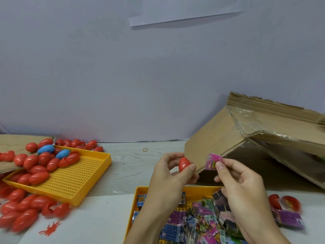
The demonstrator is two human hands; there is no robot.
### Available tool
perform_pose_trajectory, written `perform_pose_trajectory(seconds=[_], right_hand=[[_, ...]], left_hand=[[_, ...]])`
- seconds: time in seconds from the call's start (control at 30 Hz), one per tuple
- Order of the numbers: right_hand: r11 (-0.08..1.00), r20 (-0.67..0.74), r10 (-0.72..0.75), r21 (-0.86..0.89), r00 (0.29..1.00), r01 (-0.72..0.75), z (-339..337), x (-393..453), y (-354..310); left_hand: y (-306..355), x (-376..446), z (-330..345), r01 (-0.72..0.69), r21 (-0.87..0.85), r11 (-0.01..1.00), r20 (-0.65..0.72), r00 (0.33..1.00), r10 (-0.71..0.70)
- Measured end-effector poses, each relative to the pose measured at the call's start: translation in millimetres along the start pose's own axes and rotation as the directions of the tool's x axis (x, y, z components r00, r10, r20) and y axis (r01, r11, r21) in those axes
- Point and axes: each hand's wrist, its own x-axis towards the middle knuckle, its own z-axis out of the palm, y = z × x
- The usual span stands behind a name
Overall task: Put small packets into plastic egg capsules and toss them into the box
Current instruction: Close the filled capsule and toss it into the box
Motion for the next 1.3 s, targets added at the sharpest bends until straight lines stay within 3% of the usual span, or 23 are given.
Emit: perform_pose_trajectory(seconds=[0.1, 0.23, 0.37, 0.53, 0.93, 1.3], right_hand=[[1.000, 0.040, 0.006, -0.013, 0.999, -0.006, 0.8, 0.0, -0.2], [0.999, 0.059, -0.009, -0.031, 0.998, 0.011, 1.4, 0.2, -0.8], [1.000, 0.045, 0.016, -0.021, 0.999, -0.015, 0.6, 1.1, -0.3], [1.000, 0.042, 0.028, -0.008, 0.999, -0.028, 0.7, 1.9, -0.4], [0.998, 0.031, 0.026, 0.057, 0.999, -0.028, 1.6, 2.2, -1.1], [0.999, 0.028, -0.023, 0.028, 0.999, 0.022, 2.8, 0.4, -5.1]], left_hand=[[2.5, 0.1, 0.9, -0.014, -0.004, 1.000, -0.037, 0.999, 0.014], [8.6, 0.7, 2.7, 0.022, -0.153, 0.988, -0.038, 0.999, -0.028], [16.8, -1.1, 3.8, 0.151, -0.431, 0.890, 0.017, 0.987, -0.159], [19.3, -3.2, 1.7, 0.182, -0.541, 0.821, 0.058, 0.982, -0.179], [14.8, -3.1, 2.8, 0.205, -0.451, 0.868, 0.122, 0.978, -0.168], [10.3, -0.8, 5.2, 0.267, -0.199, 0.943, 0.131, 0.961, -0.244]])
